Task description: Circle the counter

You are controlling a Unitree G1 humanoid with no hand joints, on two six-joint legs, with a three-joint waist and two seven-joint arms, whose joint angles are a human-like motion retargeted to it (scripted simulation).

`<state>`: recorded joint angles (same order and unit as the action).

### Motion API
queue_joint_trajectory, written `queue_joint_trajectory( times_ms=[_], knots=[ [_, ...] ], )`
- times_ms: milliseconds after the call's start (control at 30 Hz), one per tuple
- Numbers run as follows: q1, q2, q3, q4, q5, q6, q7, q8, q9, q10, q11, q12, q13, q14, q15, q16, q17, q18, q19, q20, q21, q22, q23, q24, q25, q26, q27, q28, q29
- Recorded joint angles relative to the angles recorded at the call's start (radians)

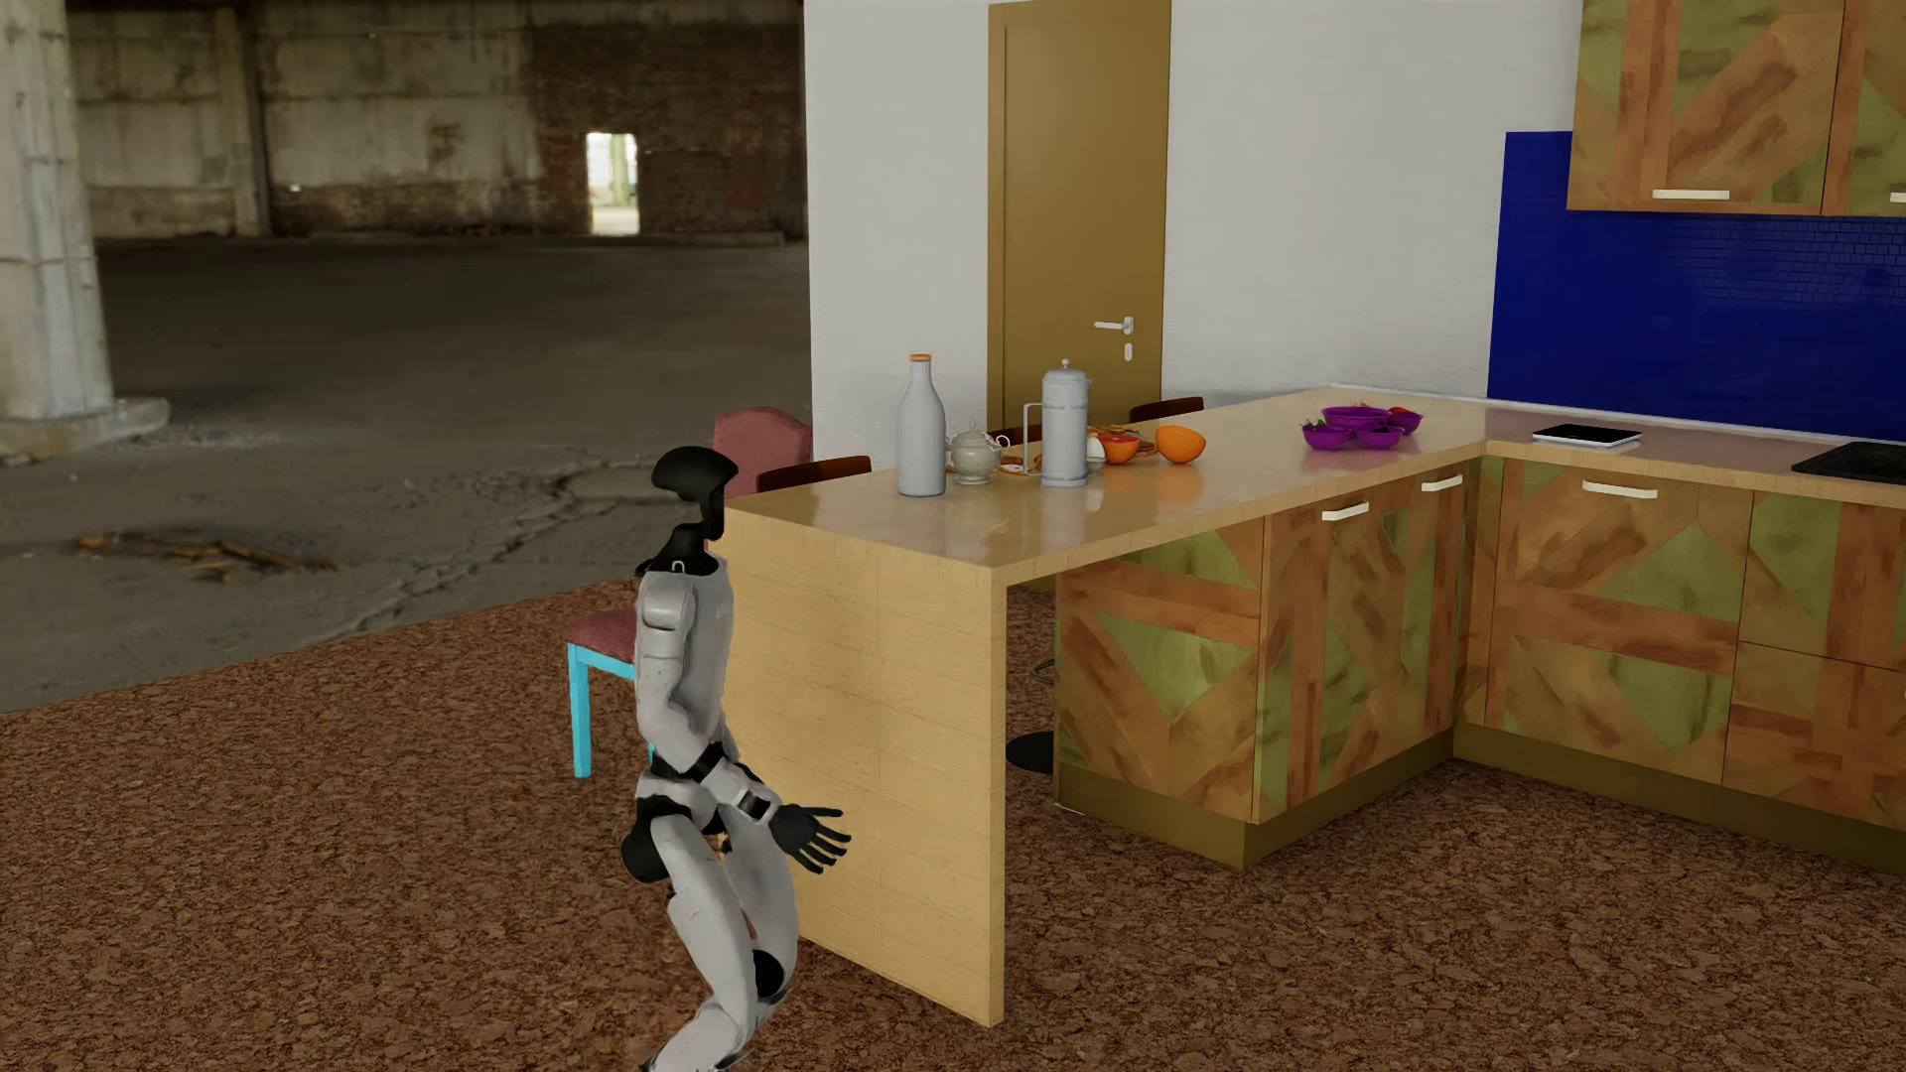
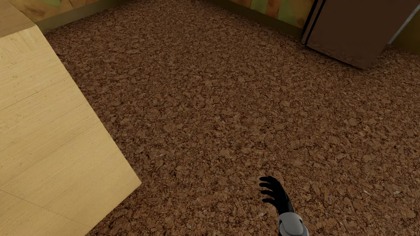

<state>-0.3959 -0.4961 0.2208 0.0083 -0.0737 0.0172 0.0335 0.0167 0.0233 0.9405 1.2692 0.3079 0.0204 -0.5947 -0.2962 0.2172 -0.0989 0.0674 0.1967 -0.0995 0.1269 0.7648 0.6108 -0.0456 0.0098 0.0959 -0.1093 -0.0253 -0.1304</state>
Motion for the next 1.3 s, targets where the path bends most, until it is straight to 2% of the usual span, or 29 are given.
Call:
queue_joint_trajectory(
  times_ms=[67, 100, 133, 167, 200, 233, 267, 300, 333, 400, 500, 533, 567, 600, 667, 700, 733, 800, 833, 900, 967, 1000, 1033, 1067, 1100, 1167, 1200, 1233, 1300],
  knots=[
    [0.130, -0.152, -0.115, -0.043, 0.019, -0.073, -0.048, 0.002, 0.027, -0.092, -0.096, -0.044, 0.157, -0.033, -0.112, -0.044, -0.044, -0.001, 0.012, 0.026, -0.079, -0.094, -0.016, -0.001, -0.070, 0.061, -0.034, 0.090, 0.091],
    [0.176, -0.206, -0.152, -0.058, 0.020, -0.102, -0.064, -0.006, 0.045, -0.084, -0.215, -0.101, 0.207, -0.040, -0.093, -0.051, -0.079, -0.022, 0.020, 0.021, -0.086, -0.119, -0.009, 0.011, -0.100, 0.091, -0.014, 0.139, 0.122],
    [0.155, -0.226, -0.156, -0.078, 0.010, -0.129, -0.065, -0.006, 0.053, 0.039, -0.342, -0.145, 0.226, 0.011, -0.051, -0.062, -0.113, 0.008, 0.037, 0.046, -0.107, -0.157, 0.019, 0.017, -0.113, 0.109, 0.000, 0.160, 0.132],
    [0.100, -0.202, -0.131, -0.083, -0.008, -0.134, -0.058, -0.014, 0.053, 0.203, -0.400, -0.181, 0.222, 0.124, 0.053, -0.064, -0.146, 0.016, 0.041, 0.043, -0.117, -0.161, 0.069, 0.022, -0.107, 0.116, 0.001, 0.155, 0.120],
    [0.018, -0.155, -0.088, -0.053, -0.015, -0.085, -0.036, -0.057, 0.059, 0.355, -0.383, -0.185, 0.191, 0.291, 0.027, -0.069, -0.189, 0.021, -0.019, 0.038, -0.108, -0.132, 0.082, 0.022, -0.083, 0.110, 0.011, 0.115, 0.084],
    [-0.066, -0.091, -0.042, -0.028, -0.022, -0.035, -0.002, -0.092, 0.069, 0.398, -0.393, -0.129, 0.115, 0.289, -0.016, -0.056, -0.196, 0.000, -0.138, 0.067, -0.119, -0.116, 0.039, 0.022, -0.049, 0.092, 0.044, 0.053, 0.038],
    [-0.128, -0.026, 0.017, 0.002, -0.033, 0.013, 0.025, -0.121, 0.071, 0.352, -0.407, -0.062, 0.047, 0.201, -0.057, -0.040, -0.174, -0.014, -0.165, 0.085, -0.103, -0.153, -0.018, 0.034, -0.015, 0.085, 0.069, -0.001, -0.009],
    [-0.166, 0.028, 0.069, 0.033, -0.051, 0.051, 0.032, -0.141, 0.050, 0.232, -0.417, -0.006, -0.002, 0.105, -0.101, -0.035, -0.135, -0.032, -0.084, 0.109, -0.072, -0.159, -0.082, 0.058, 0.010, 0.076, 0.082, -0.029, -0.044],
    [-0.143, 0.014, 0.062, 0.051, -0.057, 0.078, 0.011, -0.109, 0.029, 0.059, -0.288, 0.036, -0.057, 0.108, -0.085, -0.029, -0.073, -0.036, -0.042, 0.070, -0.038, -0.096, -0.043, 0.084, 0.018, 0.059, 0.043, -0.017, -0.057],
    [-0.039, -0.076, 0.017, -0.011, -0.040, 0.044, 0.001, -0.001, 0.012, -0.007, -0.089, 0.011, 0.008, 0.067, 0.026, -0.004, -0.041, -0.027, -0.017, -0.018, 0.060, -0.009, 0.001, 0.072, -0.006, 0.055, -0.043, 0.025, -0.026],
    [0.086, -0.127, -0.105, -0.077, -0.005, -0.039, -0.050, -0.003, 0.014, 0.004, -0.316, -0.071, 0.200, -0.008, -0.052, -0.098, -0.099, -0.026, -0.019, 0.057, -0.099, -0.173, 0.040, -0.030, -0.105, 0.017, -0.063, 0.079, 0.091],
    [0.032, -0.084, -0.084, -0.063, -0.006, -0.021, -0.052, -0.041, 0.012, 0.164, -0.305, -0.123, 0.215, 0.069, -0.102, -0.098, -0.136, 0.001, -0.129, 0.017, -0.100, -0.143, 0.061, -0.051, -0.104, -0.014, -0.028, 0.064, 0.099],
    [-0.028, -0.034, -0.064, -0.029, -0.010, 0.003, -0.027, -0.083, 0.003, 0.273, -0.320, -0.141, 0.208, 0.158, -0.139, -0.088, -0.158, 0.035, -0.183, 0.021, -0.085, -0.095, 0.046, -0.071, -0.085, -0.044, 0.035, 0.025, 0.089],
    [-0.072, 0.028, -0.030, 0.010, -0.021, 0.016, 0.022, -0.114, -0.007, 0.298, -0.351, -0.102, 0.186, 0.190, -0.169, -0.077, -0.144, 0.075, -0.148, 0.042, -0.060, -0.109, 0.022, -0.086, -0.058, -0.054, 0.099, -0.021, 0.061],
    [-0.138, 0.165, 0.060, 0.034, -0.036, 0.048, 0.061, -0.170, -0.013, 0.232, -0.433, -0.046, 0.061, 0.114, -0.214, -0.066, -0.097, 0.008, -0.142, 0.079, -0.050, -0.157, -0.035, -0.077, 0.005, -0.017, 0.188, -0.061, -0.001],
    [-0.163, 0.227, 0.095, 0.024, -0.049, 0.058, 0.058, -0.192, -0.019, 0.176, -0.463, -0.013, -0.008, 0.079, -0.243, -0.060, -0.088, -0.035, -0.124, 0.080, -0.027, -0.178, -0.066, -0.065, 0.033, 0.005, 0.185, -0.042, -0.025],
    [-0.154, 0.200, 0.079, 0.030, -0.046, 0.072, 0.045, -0.164, -0.015, 0.053, -0.313, 0.011, -0.059, 0.120, -0.202, -0.034, -0.046, -0.022, -0.101, 0.047, -0.019, -0.145, -0.075, -0.049, 0.049, 0.014, 0.129, -0.001, -0.033],
    [-0.091, -0.005, -0.025, -0.005, 0.009, 0.019, 0.023, -0.018, -0.004, 0.008, 0.008, -0.008, -0.018, 0.103, 0.017, -0.012, -0.034, -0.003, -0.066, -0.006, 0.066, 0.033, -0.003, -0.037, 0.029, 0.020, -0.025, 0.087, 0.001],
    [-0.049, -0.097, -0.098, -0.027, 0.041, -0.023, -0.004, 0.015, 0.001, -0.015, 0.011, -0.003, 0.066, 0.078, -0.031, -0.025, -0.051, -0.009, -0.052, 0.035, 0.009, -0.016, 0.005, -0.041, -0.013, 0.030, -0.026, 0.113, 0.043],
    [0.070, -0.246, -0.190, -0.068, 0.016, -0.111, -0.056, 0.012, 0.011, -0.092, -0.066, -0.074, 0.203, 0.035, -0.097, -0.036, -0.062, -0.024, -0.022, 0.025, -0.106, -0.076, 0.012, -0.016, -0.106, 0.029, 0.081, 0.132, 0.111],
    [0.156, -0.256, -0.167, -0.082, -0.043, -0.145, -0.104, 0.006, 0.019, -0.089, -0.354, -0.176, 0.273, -0.007, -0.057, -0.078, -0.115, -0.027, 0.028, 0.049, -0.120, -0.174, 0.032, 0.049, -0.138, 0.017, 0.143, 0.086, 0.120],
    [0.119, -0.211, -0.136, -0.081, -0.080, -0.138, -0.089, -0.021, 0.037, 0.084, -0.442, -0.207, 0.241, 0.039, 0.075, -0.076, -0.149, -0.010, 0.053, 0.030, -0.116, -0.172, 0.049, 0.072, -0.118, 0.005, 0.125, 0.054, 0.100],
    [0.040, -0.172, -0.089, -0.039, -0.084, -0.084, -0.055, -0.063, 0.044, 0.260, -0.432, -0.214, 0.198, 0.181, 0.104, -0.086, -0.174, 0.046, 0.010, 0.027, -0.111, -0.138, 0.068, 0.073, -0.072, -0.002, 0.075, 0.018, 0.052],
    [-0.028, -0.116, -0.047, -0.001, -0.089, -0.028, -0.009, -0.103, 0.055, 0.348, -0.434, -0.170, 0.135, 0.270, 0.058, -0.072, -0.167, 0.046, -0.097, 0.033, -0.114, -0.130, 0.055, 0.062, -0.023, -0.009, 0.039, -0.021, -0.010],
    [-0.076, -0.056, 0.007, 0.027, -0.099, 0.028, 0.026, -0.135, 0.057, 0.351, -0.433, -0.104, 0.087, 0.241, 0.009, -0.055, -0.143, 0.003, -0.164, 0.059, -0.094, -0.143, 0.026, 0.051, 0.020, -0.008, 0.008, -0.048, -0.070],
    [-0.109, 0.049, 0.078, 0.049, -0.119, 0.109, 0.033, -0.176, 0.008, 0.129, -0.442, 0.000, -0.001, 0.093, -0.085, -0.021, -0.066, -0.042, -0.085, 0.097, -0.012, -0.134, -0.034, 0.052, 0.039, 0.015, 0.009, -0.031, -0.126],
    [-0.084, 0.062, 0.073, 0.038, -0.128, 0.122, 0.025, -0.147, -0.011, 0.015, -0.380, 0.041, -0.052, 0.078, -0.147, -0.004, -0.045, -0.036, -0.064, 0.073, 0.034, -0.090, -0.060, 0.045, 0.017, 0.020, 0.032, 0.010, -0.116],
    [-0.034, 0.019, 0.039, 0.015, -0.127, 0.112, 0.018, -0.079, -0.004, 0.013, -0.216, 0.030, -0.049, 0.036, -0.091, 0.006, -0.021, -0.036, -0.048, 0.013, 0.024, -0.030, -0.042, 0.021, -0.019, 0.029, 0.022, 0.060, -0.081],
    [0.063, -0.075, -0.062, -0.028, -0.081, 0.035, -0.011, 0.034, -0.005, -0.041, -0.134, -0.026, 0.121, -0.019, -0.036, -0.039, -0.038, -0.047, -0.033, 0.020, -0.023, -0.095, -0.004, -0.045, -0.094, 0.064, -0.027, 0.133, 0.024]
  ],
)
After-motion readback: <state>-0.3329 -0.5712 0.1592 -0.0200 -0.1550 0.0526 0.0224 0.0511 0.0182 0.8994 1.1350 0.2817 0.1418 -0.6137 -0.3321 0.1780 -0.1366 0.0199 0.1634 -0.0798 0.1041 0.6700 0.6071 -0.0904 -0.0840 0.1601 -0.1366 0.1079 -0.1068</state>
